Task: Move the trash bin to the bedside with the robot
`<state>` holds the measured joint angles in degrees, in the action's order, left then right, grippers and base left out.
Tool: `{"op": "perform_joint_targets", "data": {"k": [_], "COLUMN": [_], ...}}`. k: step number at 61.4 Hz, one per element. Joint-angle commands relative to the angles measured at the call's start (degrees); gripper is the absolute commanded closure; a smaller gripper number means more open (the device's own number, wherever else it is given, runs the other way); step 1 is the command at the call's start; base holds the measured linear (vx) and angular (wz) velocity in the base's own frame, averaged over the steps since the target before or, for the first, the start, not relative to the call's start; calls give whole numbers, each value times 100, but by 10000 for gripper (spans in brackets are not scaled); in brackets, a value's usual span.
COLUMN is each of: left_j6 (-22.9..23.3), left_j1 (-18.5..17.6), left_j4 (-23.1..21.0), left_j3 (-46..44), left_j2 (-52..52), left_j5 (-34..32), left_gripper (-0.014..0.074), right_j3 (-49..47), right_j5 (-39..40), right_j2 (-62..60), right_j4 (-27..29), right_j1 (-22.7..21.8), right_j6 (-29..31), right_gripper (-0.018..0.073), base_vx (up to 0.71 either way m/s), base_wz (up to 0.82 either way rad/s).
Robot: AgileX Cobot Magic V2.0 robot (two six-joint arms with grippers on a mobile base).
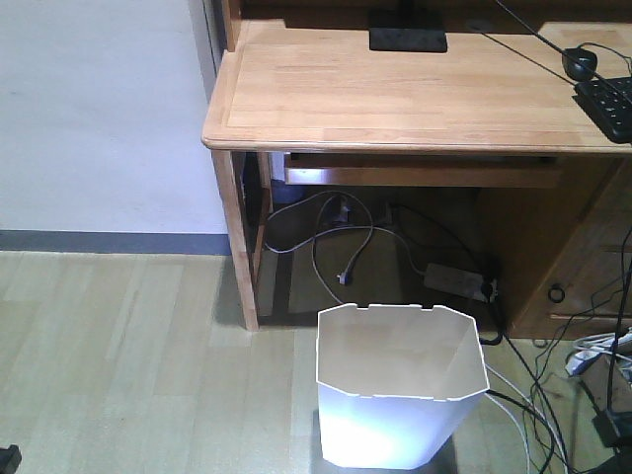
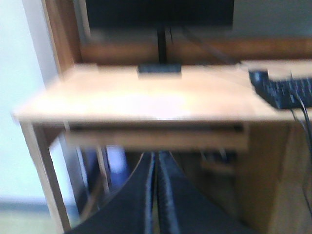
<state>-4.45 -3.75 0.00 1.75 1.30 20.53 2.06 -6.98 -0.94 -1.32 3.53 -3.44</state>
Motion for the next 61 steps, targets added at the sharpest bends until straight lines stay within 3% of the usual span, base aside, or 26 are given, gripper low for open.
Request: {"op": "perform_joint_targets", "data": {"k": [1, 14, 23, 38, 61], "left_j6": [27, 27, 27, 27, 27], "left_j1": [18, 18, 18, 18, 18], "left_j4": [0, 0, 0, 0, 0], "left_j3": [101, 101, 101, 101, 101], "left_j2": [74, 74, 74, 74, 74], "left_j5": [-397, -397, -397, -397, -397], "left_gripper": [603, 603, 603, 603, 603], "right_j3": [-9, -425, -1156, -2357, -2564], "right_j5": [994, 1142, 978, -289, -693], "right_j2": [-14, 159, 936, 2732, 3826], "right_j4": [-53, 132, 132, 211, 132], "right_j1": [-12, -12, -12, -12, -12], "right_j6": [135, -39, -33, -33, -5], "right_gripper": [567, 567, 567, 567, 567], "base_vx": [0, 0, 0, 0, 0], "base_wz": [0, 0, 0, 0, 0]}}
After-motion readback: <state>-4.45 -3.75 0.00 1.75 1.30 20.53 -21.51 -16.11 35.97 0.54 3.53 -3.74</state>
